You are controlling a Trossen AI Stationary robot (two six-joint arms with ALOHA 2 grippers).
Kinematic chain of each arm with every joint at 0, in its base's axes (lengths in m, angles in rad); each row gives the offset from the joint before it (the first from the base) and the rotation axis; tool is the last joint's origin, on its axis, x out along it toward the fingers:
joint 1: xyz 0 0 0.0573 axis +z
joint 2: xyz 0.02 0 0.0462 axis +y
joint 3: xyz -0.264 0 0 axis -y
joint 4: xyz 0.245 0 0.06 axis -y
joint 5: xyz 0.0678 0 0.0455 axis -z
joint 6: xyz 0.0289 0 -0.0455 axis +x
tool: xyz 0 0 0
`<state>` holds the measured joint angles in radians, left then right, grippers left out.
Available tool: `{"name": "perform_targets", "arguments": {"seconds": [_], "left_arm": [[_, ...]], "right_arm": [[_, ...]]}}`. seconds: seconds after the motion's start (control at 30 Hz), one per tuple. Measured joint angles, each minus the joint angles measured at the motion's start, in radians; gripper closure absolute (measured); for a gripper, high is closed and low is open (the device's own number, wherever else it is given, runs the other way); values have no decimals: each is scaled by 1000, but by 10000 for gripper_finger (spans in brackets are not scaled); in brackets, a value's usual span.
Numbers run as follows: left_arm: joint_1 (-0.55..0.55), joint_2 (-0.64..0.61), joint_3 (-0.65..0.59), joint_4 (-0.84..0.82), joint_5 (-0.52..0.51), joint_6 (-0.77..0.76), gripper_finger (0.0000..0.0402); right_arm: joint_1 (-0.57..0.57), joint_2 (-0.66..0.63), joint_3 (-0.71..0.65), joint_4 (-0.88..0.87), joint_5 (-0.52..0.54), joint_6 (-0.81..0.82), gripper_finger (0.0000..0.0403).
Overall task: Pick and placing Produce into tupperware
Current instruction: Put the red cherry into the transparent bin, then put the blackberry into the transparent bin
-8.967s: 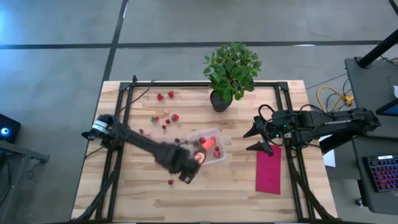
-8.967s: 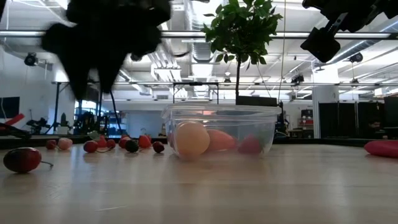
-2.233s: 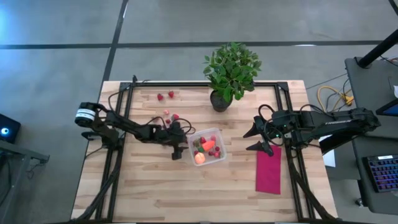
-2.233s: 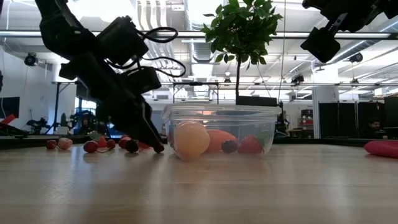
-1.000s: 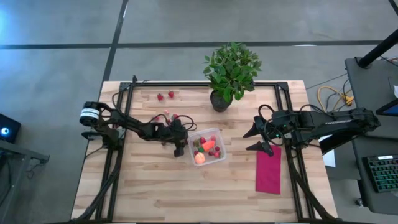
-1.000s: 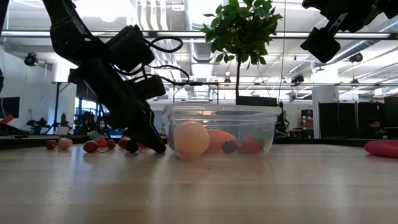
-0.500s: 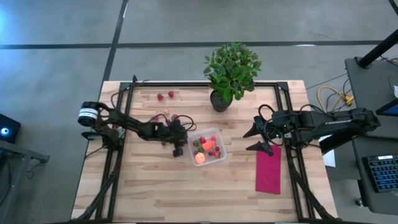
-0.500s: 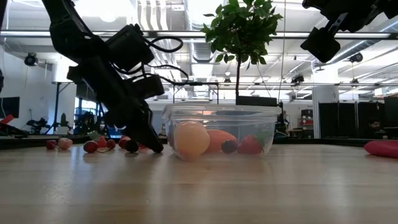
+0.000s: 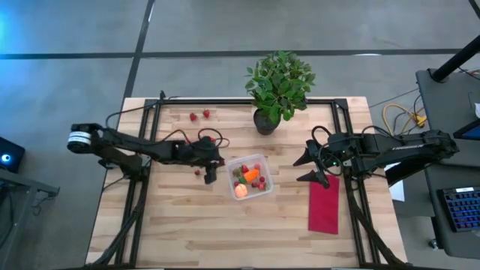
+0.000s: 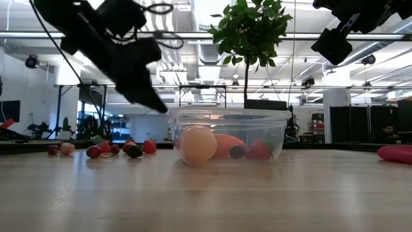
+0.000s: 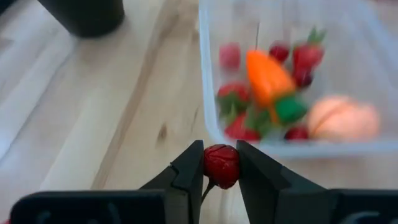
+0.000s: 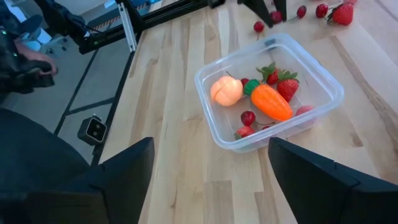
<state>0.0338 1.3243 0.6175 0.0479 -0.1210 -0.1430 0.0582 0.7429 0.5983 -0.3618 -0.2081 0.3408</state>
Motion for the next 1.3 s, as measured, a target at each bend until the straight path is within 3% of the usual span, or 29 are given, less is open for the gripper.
{"name": "perform_targets", "arguments": {"seconds": [0.33,0.53,0.7,0.9,1.03,1.3], "left_arm": [[-6,7,134,-1,22,-89,333],[-20,129,288,-5,72,-92,333],[-25,256,403,-13,144,-199,333],[-41,380,527,-218,168,-324,330],[-66,431,576,-334,170,-410,296],[-107,424,600,-346,145,-524,179]], "right_arm": [[0,0,0,0,0,0,93],[0,0,0,1,0,0,95],[0,0,0,0,0,0,99],[0,-1,0,0,0,0,94],[0,-1,0,0,0,0,92],[0,0,0,0,0,0,99]]}}
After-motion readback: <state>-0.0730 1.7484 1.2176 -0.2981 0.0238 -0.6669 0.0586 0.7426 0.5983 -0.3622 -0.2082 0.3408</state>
